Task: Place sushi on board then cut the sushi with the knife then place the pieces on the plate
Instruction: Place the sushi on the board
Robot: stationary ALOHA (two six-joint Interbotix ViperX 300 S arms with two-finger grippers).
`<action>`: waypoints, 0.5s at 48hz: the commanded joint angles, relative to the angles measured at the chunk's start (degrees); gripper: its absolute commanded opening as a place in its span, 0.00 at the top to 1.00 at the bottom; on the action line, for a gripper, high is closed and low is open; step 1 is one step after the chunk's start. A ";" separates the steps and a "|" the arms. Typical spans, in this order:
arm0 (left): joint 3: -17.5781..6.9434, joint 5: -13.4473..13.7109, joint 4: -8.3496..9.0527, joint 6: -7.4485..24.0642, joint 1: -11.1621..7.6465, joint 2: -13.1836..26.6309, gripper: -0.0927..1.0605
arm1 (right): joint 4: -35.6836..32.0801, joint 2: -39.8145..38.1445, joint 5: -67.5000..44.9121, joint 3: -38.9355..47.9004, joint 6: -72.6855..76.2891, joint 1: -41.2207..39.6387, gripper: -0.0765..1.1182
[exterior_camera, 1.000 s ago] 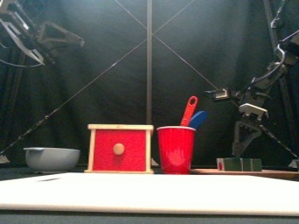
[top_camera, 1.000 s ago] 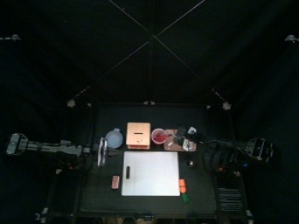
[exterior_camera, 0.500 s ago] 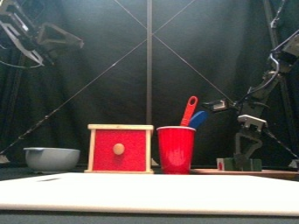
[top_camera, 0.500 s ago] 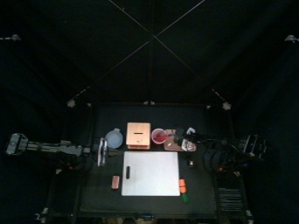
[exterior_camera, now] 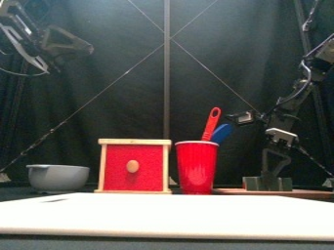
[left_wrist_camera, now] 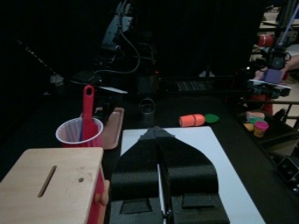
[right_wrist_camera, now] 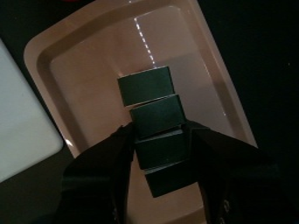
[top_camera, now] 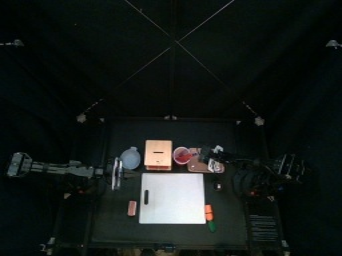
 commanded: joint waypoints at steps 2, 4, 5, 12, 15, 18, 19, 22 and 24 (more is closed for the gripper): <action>-0.62 -0.53 0.00 -0.09 0.18 0.09 0.94 | 0.53 -1.05 -0.09 -0.97 0.18 0.00 0.45; -0.62 -0.53 0.00 -0.09 0.18 0.09 0.94 | 0.79 -1.32 0.00 -1.14 0.26 0.09 0.45; -0.70 -0.53 0.00 -0.09 0.18 0.09 0.94 | 0.97 -1.41 0.09 -1.23 0.26 0.09 0.45; -0.70 -0.53 -0.09 -0.09 0.18 0.09 0.94 | 2.20 -4.13 2.90 -2.37 0.53 0.18 0.45; -0.70 -0.53 -0.09 -0.09 0.18 0.09 0.94 | 2.64 -5.89 4.83 -2.90 0.62 0.18 0.45; -0.62 -0.53 0.00 -0.09 0.18 0.09 0.94 | 3.43 -8.09 7.38 -3.43 0.70 0.18 0.45; -0.62 -0.62 0.00 -0.09 0.18 0.09 0.94 | 3.78 -8.79 8.26 -3.60 0.70 0.26 0.45; -0.62 -0.53 0.00 -0.09 0.18 0.09 0.94 | 5.36 -10.90 10.63 -3.87 0.79 0.44 0.45; -0.62 -0.53 0.00 0.00 0.18 0.09 0.94 | 6.86 -12.30 12.22 -3.96 0.79 0.79 0.45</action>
